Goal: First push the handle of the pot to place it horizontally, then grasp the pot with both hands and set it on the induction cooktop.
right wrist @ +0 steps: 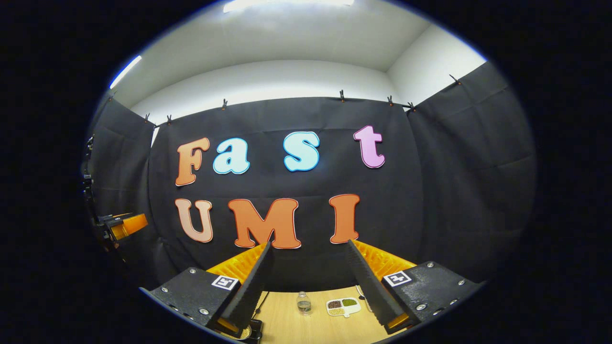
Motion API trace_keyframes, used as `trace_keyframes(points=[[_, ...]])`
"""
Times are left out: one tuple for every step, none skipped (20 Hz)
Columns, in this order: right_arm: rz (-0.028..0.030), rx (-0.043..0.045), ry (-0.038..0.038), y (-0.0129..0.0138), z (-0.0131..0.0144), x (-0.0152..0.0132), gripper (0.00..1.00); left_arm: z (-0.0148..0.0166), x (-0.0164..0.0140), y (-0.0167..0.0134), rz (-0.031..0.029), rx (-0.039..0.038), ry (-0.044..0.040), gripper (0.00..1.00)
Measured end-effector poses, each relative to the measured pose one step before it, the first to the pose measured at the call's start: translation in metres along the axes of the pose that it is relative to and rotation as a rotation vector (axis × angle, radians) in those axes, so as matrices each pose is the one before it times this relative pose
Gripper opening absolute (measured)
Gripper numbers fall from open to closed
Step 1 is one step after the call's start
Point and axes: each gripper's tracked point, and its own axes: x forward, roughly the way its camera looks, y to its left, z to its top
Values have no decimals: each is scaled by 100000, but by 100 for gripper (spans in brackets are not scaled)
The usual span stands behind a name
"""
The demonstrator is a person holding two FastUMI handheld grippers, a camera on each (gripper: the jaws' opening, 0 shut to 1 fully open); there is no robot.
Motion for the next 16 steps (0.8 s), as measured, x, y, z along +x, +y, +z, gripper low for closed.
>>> trace_keyframes(points=[[745, 59, 96, -602, 202, 20, 95, 150, -108, -1025, 34, -594, -204, 97], [812, 494, -22, -548, 233, -81, 95, 135, -146, -942, 393, -403, -385, 97], [636, 670, -333, -407, 347, -110, 95, 297, 111, -965, 328, -254, -193, 98], [665, 744, -392, -459, 284, 204, 95, 21, -77, -623, 416, -268, 0, 98], [648, 434, -89, -455, 200, -29, 95, -244, -15, -945, 314, -366, 87, 98], [660, 157, -261, -487, 77, -65, 95, 63, 13, -721, 133, -47, -24, 98], [272, 0, -364, -506, 144, -13, 95, 29, -180, -522, 480, 226, -18, 98], [328, -242, -265, -449, 172, -42, 95, 5, -73, -376, 619, 590, 11, 98], [91, -270, 275, -392, -123, -30, 95, -30, 61, -307, 634, 583, 181, 98], [176, -221, 579, -365, -167, 37, 95, -88, -91, -321, 602, 243, 332, 98], [485, -180, 415, -101, -109, 57, 95, -135, -176, -377, 325, -116, 418, 98], [521, -92, 447, -158, -126, -56, 95, -295, -270, -294, 413, -208, 433, 98], [604, 30, 75, 3, -95, -87, 95, -199, -211, 20, 934, -21, 412, 98], [431, 34, 19, -45, -97, -60, 95, -98, -271, 220, 1134, 150, 276, 98], [462, -97, -65, 74, -142, -26, 95, 7, -220, 165, 958, 53, -145, 98], [257, 87, -436, 182, 1, 48, 95, -42, -115, 166, 943, -188, -310, 98]])
